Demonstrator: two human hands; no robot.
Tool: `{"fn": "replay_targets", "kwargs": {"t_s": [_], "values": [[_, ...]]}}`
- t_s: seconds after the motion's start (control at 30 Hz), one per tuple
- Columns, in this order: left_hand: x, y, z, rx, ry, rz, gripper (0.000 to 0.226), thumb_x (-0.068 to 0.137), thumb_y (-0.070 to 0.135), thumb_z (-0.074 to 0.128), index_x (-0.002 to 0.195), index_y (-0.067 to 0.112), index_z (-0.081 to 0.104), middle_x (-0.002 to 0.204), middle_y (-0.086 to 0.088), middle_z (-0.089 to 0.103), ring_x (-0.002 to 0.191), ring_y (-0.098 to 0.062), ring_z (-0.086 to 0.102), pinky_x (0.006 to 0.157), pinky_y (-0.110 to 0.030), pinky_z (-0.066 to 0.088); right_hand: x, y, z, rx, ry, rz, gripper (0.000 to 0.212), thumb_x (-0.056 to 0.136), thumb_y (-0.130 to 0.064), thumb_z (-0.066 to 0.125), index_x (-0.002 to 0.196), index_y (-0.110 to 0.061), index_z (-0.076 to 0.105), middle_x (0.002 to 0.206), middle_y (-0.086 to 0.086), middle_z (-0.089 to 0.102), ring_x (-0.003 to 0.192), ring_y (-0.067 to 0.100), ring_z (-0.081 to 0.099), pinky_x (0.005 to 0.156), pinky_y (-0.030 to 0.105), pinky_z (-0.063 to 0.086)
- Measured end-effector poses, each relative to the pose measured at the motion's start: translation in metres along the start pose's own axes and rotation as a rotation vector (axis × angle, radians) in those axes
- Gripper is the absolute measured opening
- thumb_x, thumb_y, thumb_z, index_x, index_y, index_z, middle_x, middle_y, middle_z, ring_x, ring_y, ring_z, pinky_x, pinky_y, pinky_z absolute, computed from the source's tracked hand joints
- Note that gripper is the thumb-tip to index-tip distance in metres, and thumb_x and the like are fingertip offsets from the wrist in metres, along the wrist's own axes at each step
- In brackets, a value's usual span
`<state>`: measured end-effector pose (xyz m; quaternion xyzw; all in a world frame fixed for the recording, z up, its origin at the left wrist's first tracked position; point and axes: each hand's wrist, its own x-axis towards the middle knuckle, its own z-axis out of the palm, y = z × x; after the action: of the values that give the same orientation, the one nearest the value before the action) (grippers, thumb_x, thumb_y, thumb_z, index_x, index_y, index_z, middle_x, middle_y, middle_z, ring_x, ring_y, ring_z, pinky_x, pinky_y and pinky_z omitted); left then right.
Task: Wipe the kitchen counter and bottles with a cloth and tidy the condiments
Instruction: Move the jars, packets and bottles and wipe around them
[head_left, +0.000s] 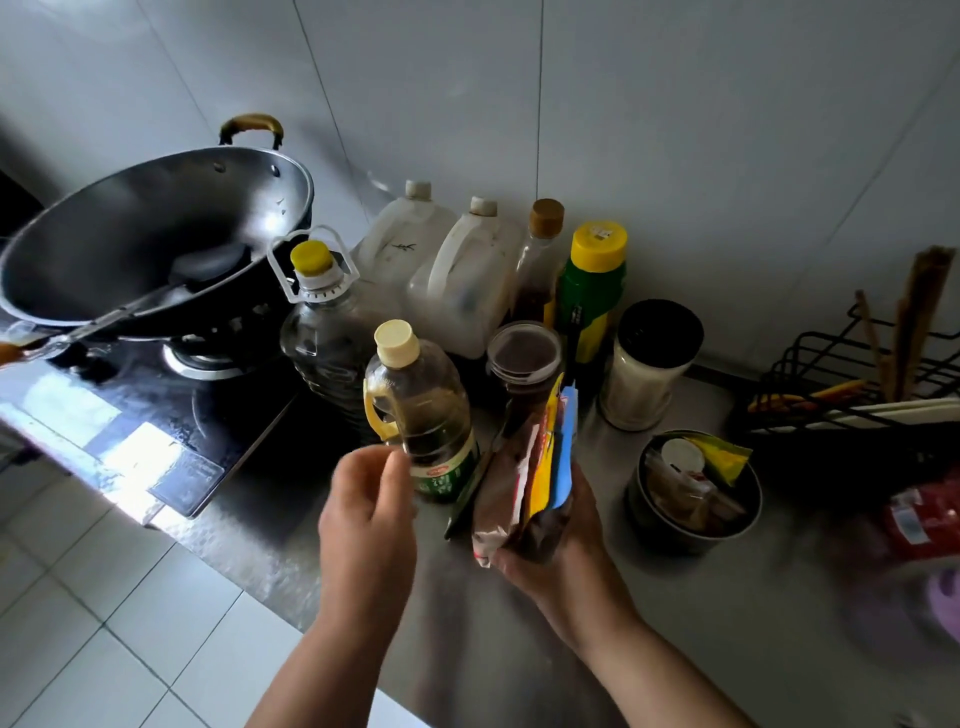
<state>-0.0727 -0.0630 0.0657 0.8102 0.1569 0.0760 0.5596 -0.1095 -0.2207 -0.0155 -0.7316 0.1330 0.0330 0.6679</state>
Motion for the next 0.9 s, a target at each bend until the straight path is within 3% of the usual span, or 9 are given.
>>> {"fn": "replay_targets", "kwargs": {"t_s": [0.07, 0.13, 0.27, 0.47, 0.6, 0.7, 0.73, 0.8, 0.9], "values": [[0.011, -0.011, -0.002, 0.024, 0.002, -0.201, 0.041, 0.085, 0.031, 0.062, 0.124, 0.027, 0.051, 0.117, 0.000, 0.064, 0.098, -0.021, 0.064, 0.088, -0.046, 0.054, 0.006, 0.005, 0.004, -0.113, 0.045, 0.005, 0.116, 0.057, -0.044, 0.091, 0.150, -0.035, 0.021, 0.149, -0.003, 0.040, 0.132, 0.012, 0.047, 0.101, 0.038, 0.050], [0.021, -0.019, 0.004, -0.034, -0.165, -0.348, 0.061, 0.087, 0.015, 0.061, 0.141, 0.026, 0.036, 0.126, 0.000, 0.057, 0.100, -0.019, 0.062, 0.089, -0.040, 0.053, 0.012, 0.011, 0.006, -0.159, 0.076, 0.030, 0.115, 0.053, -0.047, 0.092, 0.147, -0.032, 0.028, 0.140, -0.004, 0.049, 0.125, 0.013, 0.054, 0.096, 0.039, 0.053], [0.037, -0.017, 0.019, -0.012, -0.352, -0.272, 0.055, 0.082, 0.010, 0.056, 0.128, 0.039, 0.050, 0.115, 0.010, 0.069, 0.105, -0.010, 0.065, 0.097, -0.039, 0.051, 0.017, 0.016, 0.015, -0.222, 0.108, 0.063, 0.114, 0.053, -0.049, 0.089, 0.144, -0.038, 0.020, 0.141, 0.005, 0.050, 0.122, 0.021, 0.055, 0.098, 0.037, 0.051], [0.054, -0.006, 0.034, -0.035, -0.427, -0.235, 0.037, 0.087, 0.022, 0.056, 0.122, 0.033, 0.057, 0.114, 0.012, 0.069, 0.107, -0.007, 0.063, 0.096, -0.032, 0.049, 0.027, 0.003, 0.030, -0.273, 0.177, 0.027, 0.107, 0.062, -0.043, 0.085, 0.141, -0.042, 0.012, 0.146, 0.000, 0.040, 0.130, 0.022, 0.047, 0.105, 0.047, 0.044], [0.049, -0.014, 0.017, 0.062, -0.270, -0.268, 0.032, 0.092, 0.013, 0.049, 0.119, 0.026, 0.059, 0.113, 0.002, 0.067, 0.100, -0.012, 0.062, 0.090, -0.032, 0.051, 0.026, 0.000, 0.025, -0.400, 0.221, 0.022, 0.105, 0.063, -0.056, 0.082, 0.144, -0.033, 0.019, 0.139, -0.002, 0.044, 0.122, 0.021, 0.053, 0.096, 0.043, 0.050], [0.039, -0.024, 0.002, 0.352, -0.477, -0.213, 0.045, 0.087, 0.002, 0.050, 0.125, 0.027, 0.054, 0.100, 0.005, 0.063, 0.074, -0.011, 0.057, 0.063, -0.022, 0.048, 0.020, 0.000, 0.024, -0.408, 0.255, 0.047, 0.100, 0.060, -0.065, 0.078, 0.142, -0.036, 0.029, 0.139, -0.006, 0.049, 0.123, 0.019, 0.055, 0.094, 0.037, 0.051], [0.033, -0.026, 0.000, 0.395, -0.587, -0.200, 0.051, 0.085, 0.003, 0.057, 0.128, 0.030, 0.050, 0.099, 0.007, 0.061, 0.073, -0.007, 0.056, 0.059, -0.019, 0.048, 0.017, 0.000, 0.024, -0.421, 0.263, 0.061, 0.097, 0.061, -0.063, 0.079, 0.140, -0.034, 0.032, 0.134, -0.009, 0.054, 0.118, 0.018, 0.059, 0.089, 0.031, 0.051], [0.027, -0.031, 0.002, 0.519, -0.715, -0.061, 0.066, 0.075, 0.019, 0.074, 0.131, 0.038, 0.043, 0.110, 0.010, 0.057, 0.088, -0.004, 0.058, 0.072, -0.019, 0.050, 0.010, -0.002, 0.026, -0.459, 0.278, 0.060, 0.094, 0.064, -0.060, 0.079, 0.140, -0.029, 0.034, 0.130, -0.009, 0.056, 0.112, 0.019, 0.063, 0.082, 0.026, 0.048], [0.029, -0.036, 0.014, 0.723, -0.710, 0.137, 0.072, 0.066, 0.046, 0.077, 0.130, 0.037, 0.045, 0.118, 0.007, 0.056, 0.102, -0.012, 0.060, 0.078, -0.022, 0.046, 0.001, 0.002, 0.029, -0.429, 0.254, 0.025, 0.087, 0.070, -0.047, 0.080, 0.142, -0.029, 0.035, 0.134, -0.007, 0.052, 0.115, 0.015, 0.060, 0.087, 0.026, 0.050]]}}
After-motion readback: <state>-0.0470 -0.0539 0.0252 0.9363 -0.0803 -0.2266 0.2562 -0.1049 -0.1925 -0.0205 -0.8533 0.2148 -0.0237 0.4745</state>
